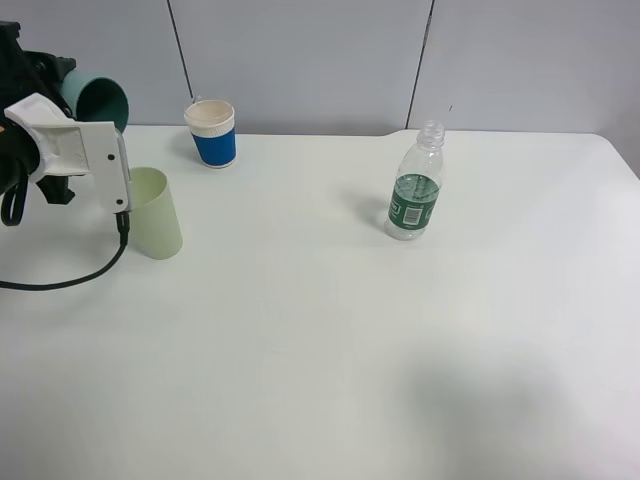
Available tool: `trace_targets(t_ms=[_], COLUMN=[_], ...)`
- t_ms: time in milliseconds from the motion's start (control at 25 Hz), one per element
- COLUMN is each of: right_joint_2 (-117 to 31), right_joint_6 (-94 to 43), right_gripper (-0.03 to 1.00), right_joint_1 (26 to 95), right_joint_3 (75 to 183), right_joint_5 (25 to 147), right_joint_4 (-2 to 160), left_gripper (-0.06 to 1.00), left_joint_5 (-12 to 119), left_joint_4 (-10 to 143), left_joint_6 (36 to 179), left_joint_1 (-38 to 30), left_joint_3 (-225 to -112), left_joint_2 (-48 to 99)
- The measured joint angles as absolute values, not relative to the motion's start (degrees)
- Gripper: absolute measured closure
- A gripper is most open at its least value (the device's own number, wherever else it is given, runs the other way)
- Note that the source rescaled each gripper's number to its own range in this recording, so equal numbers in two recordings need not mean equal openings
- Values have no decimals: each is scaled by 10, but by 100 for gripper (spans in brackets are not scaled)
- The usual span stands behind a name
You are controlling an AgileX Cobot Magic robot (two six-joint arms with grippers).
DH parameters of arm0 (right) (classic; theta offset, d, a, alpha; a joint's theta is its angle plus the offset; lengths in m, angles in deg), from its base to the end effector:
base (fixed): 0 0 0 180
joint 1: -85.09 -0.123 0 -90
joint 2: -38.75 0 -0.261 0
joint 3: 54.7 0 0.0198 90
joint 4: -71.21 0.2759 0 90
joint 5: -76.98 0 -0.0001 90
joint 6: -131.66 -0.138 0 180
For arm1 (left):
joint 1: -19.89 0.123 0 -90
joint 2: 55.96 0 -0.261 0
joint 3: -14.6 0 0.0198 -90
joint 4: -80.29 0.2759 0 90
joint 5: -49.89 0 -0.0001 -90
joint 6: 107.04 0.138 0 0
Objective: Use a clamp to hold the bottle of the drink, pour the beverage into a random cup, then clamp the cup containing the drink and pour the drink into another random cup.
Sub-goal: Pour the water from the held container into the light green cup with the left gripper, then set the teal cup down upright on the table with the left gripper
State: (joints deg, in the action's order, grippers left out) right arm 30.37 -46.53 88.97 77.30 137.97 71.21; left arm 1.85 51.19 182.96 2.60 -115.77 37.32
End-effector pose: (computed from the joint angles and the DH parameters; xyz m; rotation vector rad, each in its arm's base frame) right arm 0.0829 -0.0056 0.2668 0.0370 2.0487 -0.0619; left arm 0.3245 -0.0488 0.1558 1.3141 1.3459 1.2209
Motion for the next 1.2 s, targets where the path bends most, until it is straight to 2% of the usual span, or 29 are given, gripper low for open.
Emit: trace_targets(t_ms=[360, 520, 880, 1200], right_joint_2=[304, 304, 304, 304], right_joint_6=[-465, -465, -465, -465], right_gripper=[-3, -3, -3, -3], right_joint_1=[890, 890, 890, 890], right_joint_3=[773, 773, 773, 773], right_joint_5=[1380, 1380, 1380, 1380], right_joint_4=[712, 712, 712, 712], left_gripper=[91, 91, 91, 91], left_joint_5=[22, 18, 14, 13], left_joint_4=[549, 606, 826, 1086], left_joint_6=[1584, 1422, 1046, 741], left_joint_1=[26, 26, 26, 26], left_joint_3=[-1158, -1158, -1158, -1158], left_joint_2=[361, 340, 327, 327])
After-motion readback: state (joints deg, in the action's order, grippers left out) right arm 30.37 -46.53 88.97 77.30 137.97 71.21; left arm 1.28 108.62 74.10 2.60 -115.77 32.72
